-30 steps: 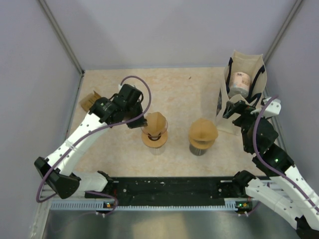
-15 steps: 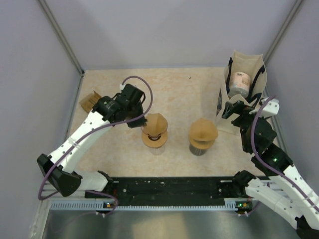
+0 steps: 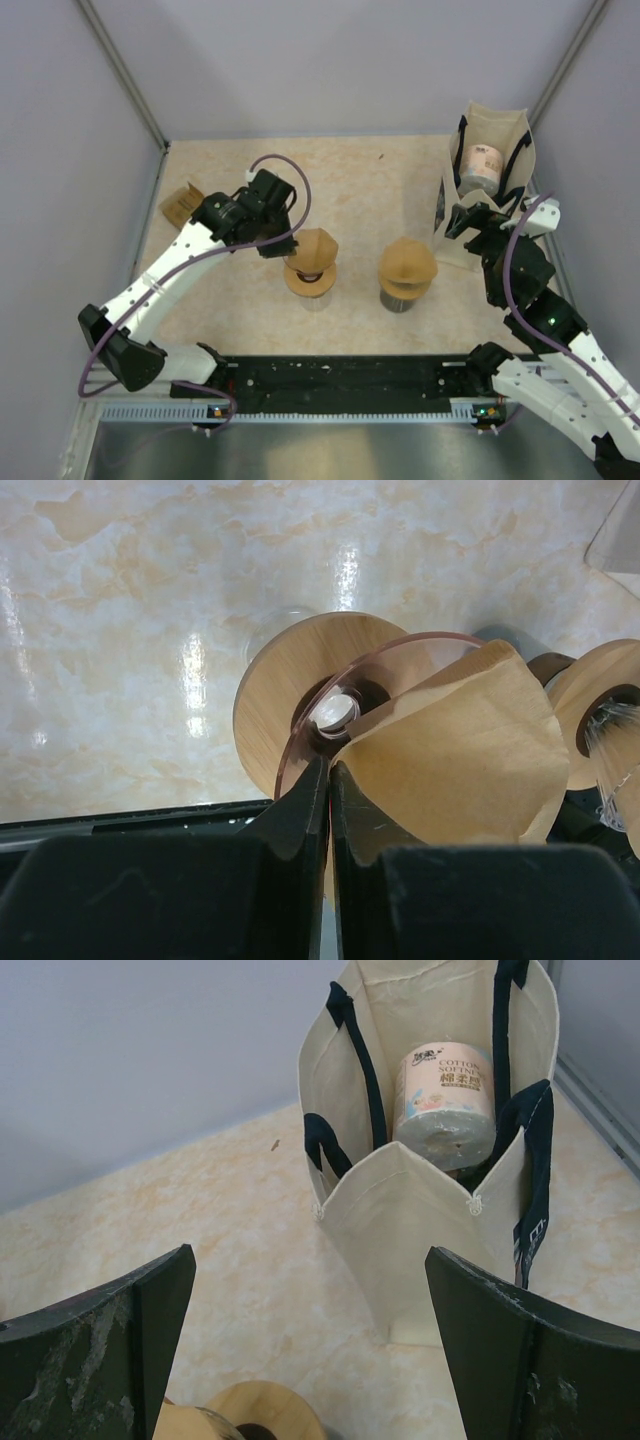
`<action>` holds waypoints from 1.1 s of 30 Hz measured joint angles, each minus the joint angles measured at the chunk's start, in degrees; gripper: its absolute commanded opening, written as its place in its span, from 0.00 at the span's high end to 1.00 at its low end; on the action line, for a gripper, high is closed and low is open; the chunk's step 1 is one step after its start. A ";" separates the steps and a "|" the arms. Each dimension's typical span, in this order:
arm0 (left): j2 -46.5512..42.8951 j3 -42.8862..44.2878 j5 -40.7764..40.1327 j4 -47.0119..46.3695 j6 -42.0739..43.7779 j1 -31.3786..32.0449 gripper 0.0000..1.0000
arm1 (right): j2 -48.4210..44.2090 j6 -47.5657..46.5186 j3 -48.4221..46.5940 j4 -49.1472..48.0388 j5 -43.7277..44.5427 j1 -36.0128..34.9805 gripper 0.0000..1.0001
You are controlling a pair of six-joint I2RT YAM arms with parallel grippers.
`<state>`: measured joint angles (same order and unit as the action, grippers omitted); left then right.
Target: Place the coffee filter in the dripper
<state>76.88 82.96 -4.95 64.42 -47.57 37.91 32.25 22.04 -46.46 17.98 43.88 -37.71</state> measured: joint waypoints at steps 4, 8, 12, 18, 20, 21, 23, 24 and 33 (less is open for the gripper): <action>0.79 0.31 -0.02 0.39 0.35 0.83 0.87 | 0.00 0.02 0.00 0.00 0.00 0.00 0.01; 1.33 1.18 -0.48 0.83 0.76 1.22 0.83 | 0.00 0.02 0.02 0.00 0.00 0.00 0.01; 1.40 2.27 -0.96 1.55 0.87 1.27 0.80 | 0.00 0.02 0.02 0.00 0.00 0.00 0.01; 1.38 3.82 -2.16 3.02 1.25 1.49 0.69 | 0.00 0.02 0.09 -0.09 -0.26 0.00 0.01; 1.36 4.09 -2.43 3.39 1.27 1.57 0.66 | 0.00 0.02 0.09 -0.17 -0.26 0.00 0.01; 1.29 4.09 -2.51 3.48 1.29 1.60 0.66 | 0.00 0.02 0.09 -0.28 -0.35 0.00 0.01; 1.16 4.15 -2.95 3.87 1.31 1.62 0.62 | 0.00 0.02 0.09 -0.46 -0.46 0.00 0.01; 1.07 4.22 -3.23 3.91 1.31 1.62 0.60 | 0.00 0.02 0.09 -0.46 -0.46 0.00 0.01; -1.51 9.05 -3.82 4.57 2.54 1.64 0.47 | 0.02 0.02 0.09 -0.61 -0.46 0.00 0.01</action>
<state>75.37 92.01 -8.78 68.99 -45.04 39.55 32.27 22.06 -46.37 17.37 43.42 -37.71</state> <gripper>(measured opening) 0.521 0.989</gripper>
